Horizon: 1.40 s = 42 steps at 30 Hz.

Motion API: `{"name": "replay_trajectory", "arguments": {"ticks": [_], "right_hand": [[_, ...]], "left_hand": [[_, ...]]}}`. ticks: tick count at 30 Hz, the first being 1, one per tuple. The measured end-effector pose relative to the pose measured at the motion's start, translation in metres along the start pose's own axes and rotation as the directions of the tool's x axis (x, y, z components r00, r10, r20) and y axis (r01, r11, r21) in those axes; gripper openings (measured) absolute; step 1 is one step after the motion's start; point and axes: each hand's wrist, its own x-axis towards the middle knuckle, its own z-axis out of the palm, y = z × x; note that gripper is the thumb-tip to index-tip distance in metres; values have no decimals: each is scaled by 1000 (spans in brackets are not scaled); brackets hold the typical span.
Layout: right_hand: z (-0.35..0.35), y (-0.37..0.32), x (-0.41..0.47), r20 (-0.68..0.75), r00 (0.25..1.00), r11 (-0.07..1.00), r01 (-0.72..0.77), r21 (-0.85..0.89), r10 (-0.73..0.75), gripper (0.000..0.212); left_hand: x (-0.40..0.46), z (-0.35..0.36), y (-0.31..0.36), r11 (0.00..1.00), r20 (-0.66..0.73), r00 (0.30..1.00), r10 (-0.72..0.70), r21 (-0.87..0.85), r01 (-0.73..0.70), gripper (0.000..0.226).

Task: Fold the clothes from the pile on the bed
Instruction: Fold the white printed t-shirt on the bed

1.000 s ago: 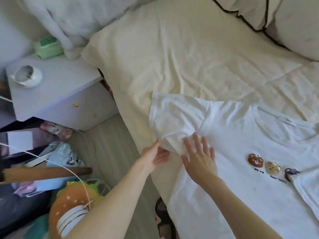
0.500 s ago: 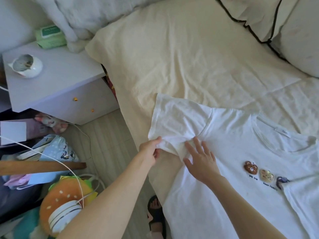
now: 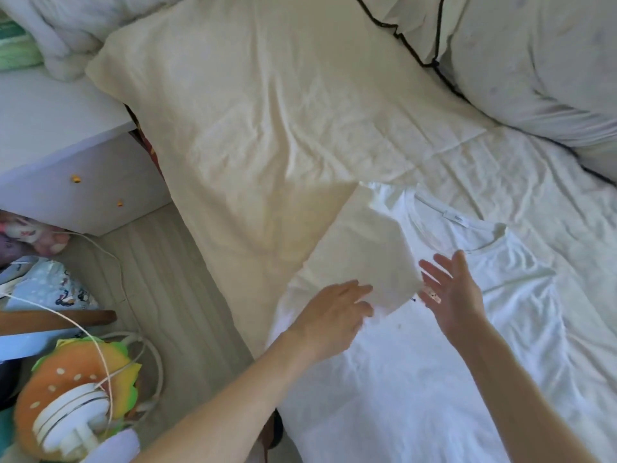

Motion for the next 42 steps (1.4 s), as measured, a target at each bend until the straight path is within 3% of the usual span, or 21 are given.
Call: {"name": "replay_trajectory", "arguments": {"ticks": [2,4,7,10,13,15,17,19,22,26,29,31,36,38,42], "right_hand": [[-6,3,7,-38,997,960,59,-275,-72,52],[1,6,19,33,983,793,167,-585,-182,56],[30,1,39,164,938,552,314,-773,-305,63],[62,-12,69,171,933,466,309,-829,-316,61],[84,-22,91,155,938,435,284,-854,-309,40],[93,-28,98,149,947,495,278,-823,-284,31],[101,-33,104,133,957,620,269,-737,-257,22],[111,-37,106,92,957,725,271,-633,-277,18],[125,-39,108,74,940,724,305,-619,-333,20],[136,-24,102,119,886,596,396,-698,-449,15],[119,7,78,152,778,363,444,-819,-610,39],[96,36,49,185,715,267,469,-842,-674,46],[40,124,-17,515,666,-100,557,-825,-539,51],[29,151,-32,576,701,-120,586,-801,-420,54],[16,174,-45,528,764,2,569,-822,-371,56]], "left_hand": [[-10,11,-4,988,19,989,-149,-38,150,32],[-18,10,-14,941,-136,937,-321,-157,299,31],[-26,1,-39,817,-345,743,-573,-311,486,22],[-20,5,-53,670,-232,687,-689,-565,482,21],[-7,12,-60,475,-79,643,-762,-743,472,23],[-3,16,-67,438,32,666,-745,-729,525,18],[-7,16,-73,457,71,712,-698,-722,520,5],[-14,15,-77,483,15,742,-670,-751,450,13],[-22,18,-77,538,-54,753,-656,-733,417,22],[-22,25,-84,524,-30,722,-691,-709,472,16],[-27,30,-85,462,35,697,-716,-725,511,17],[-33,32,-85,423,67,683,-728,-739,524,13],[-55,45,-85,419,119,648,-752,-673,610,31],[-67,50,-87,400,182,657,-732,-665,630,28],[-91,60,-92,336,322,640,-698,-642,689,17]]}}
